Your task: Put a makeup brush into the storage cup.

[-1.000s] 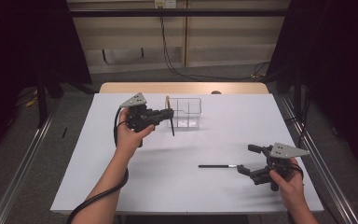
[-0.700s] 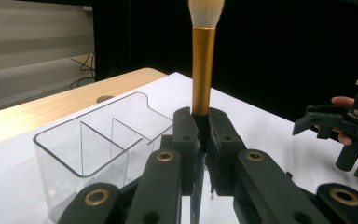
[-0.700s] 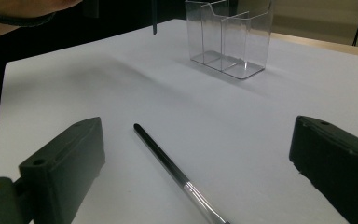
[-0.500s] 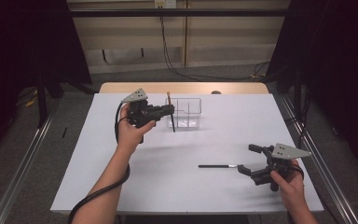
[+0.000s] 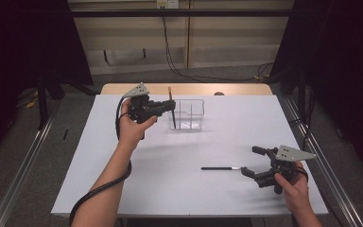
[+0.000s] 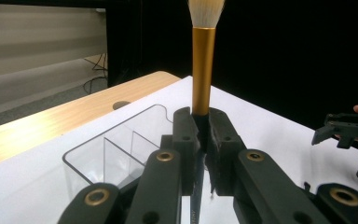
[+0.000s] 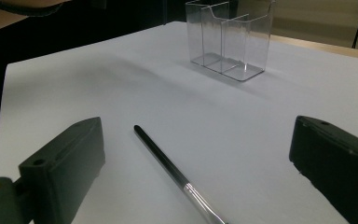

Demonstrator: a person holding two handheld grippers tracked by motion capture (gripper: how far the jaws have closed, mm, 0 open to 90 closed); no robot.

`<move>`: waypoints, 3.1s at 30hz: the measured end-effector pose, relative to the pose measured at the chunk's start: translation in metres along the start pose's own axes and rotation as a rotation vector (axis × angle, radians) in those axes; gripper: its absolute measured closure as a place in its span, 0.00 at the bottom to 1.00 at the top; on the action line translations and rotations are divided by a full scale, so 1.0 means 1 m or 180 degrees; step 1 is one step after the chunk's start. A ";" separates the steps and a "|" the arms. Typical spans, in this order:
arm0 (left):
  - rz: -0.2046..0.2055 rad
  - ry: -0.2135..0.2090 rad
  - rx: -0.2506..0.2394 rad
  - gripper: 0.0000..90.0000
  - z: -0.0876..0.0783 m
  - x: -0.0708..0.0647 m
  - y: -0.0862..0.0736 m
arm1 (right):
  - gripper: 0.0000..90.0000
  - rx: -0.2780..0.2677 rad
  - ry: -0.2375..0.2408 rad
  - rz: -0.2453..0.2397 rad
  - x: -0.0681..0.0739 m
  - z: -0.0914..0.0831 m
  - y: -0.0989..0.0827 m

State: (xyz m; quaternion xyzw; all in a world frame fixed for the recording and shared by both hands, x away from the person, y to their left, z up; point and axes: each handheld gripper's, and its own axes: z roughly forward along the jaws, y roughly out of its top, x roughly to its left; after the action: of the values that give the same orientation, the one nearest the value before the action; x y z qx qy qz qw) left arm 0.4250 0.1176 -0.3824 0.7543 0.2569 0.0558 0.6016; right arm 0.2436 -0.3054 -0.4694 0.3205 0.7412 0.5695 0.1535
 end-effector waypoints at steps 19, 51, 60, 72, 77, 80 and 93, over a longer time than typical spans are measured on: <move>0.0072 0.0142 -0.0008 0.93 0.007 0.007 0.021 | 0.03 0.0006 0.0000 -0.0013 -0.001 -0.002 0.000; 0.0042 0.0293 -0.0027 0.93 0.019 0.021 0.049 | 0.03 -0.0001 0.0004 -0.0023 -0.002 -0.002 0.000; 0.0038 0.0388 -0.0027 0.93 0.023 0.026 0.050 | 0.03 -0.0003 0.0011 -0.0021 -0.002 -0.002 -0.001; 0.0063 0.0471 0.0011 0.93 0.031 0.029 0.046 | 0.03 -0.0005 0.0023 -0.0016 -0.003 -0.003 -0.001; 0.0071 0.0477 0.0030 0.93 0.033 0.030 0.044 | 0.03 0.0001 0.0015 -0.0011 -0.004 -0.003 -0.002; 0.0064 0.0484 0.0038 0.93 0.034 0.030 0.042 | 0.03 -0.0001 0.0025 -0.0012 -0.004 -0.003 -0.002; 0.0055 0.0489 0.0058 0.93 0.033 0.032 0.033 | 0.03 -0.0001 0.0034 -0.0019 -0.003 -0.002 -0.002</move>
State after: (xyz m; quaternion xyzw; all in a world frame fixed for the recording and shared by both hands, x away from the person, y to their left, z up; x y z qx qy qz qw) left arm 0.4760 0.0979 -0.3675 0.7554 0.2963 0.1163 0.5728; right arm 0.2444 -0.3094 -0.4709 0.3152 0.7428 0.5709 0.1513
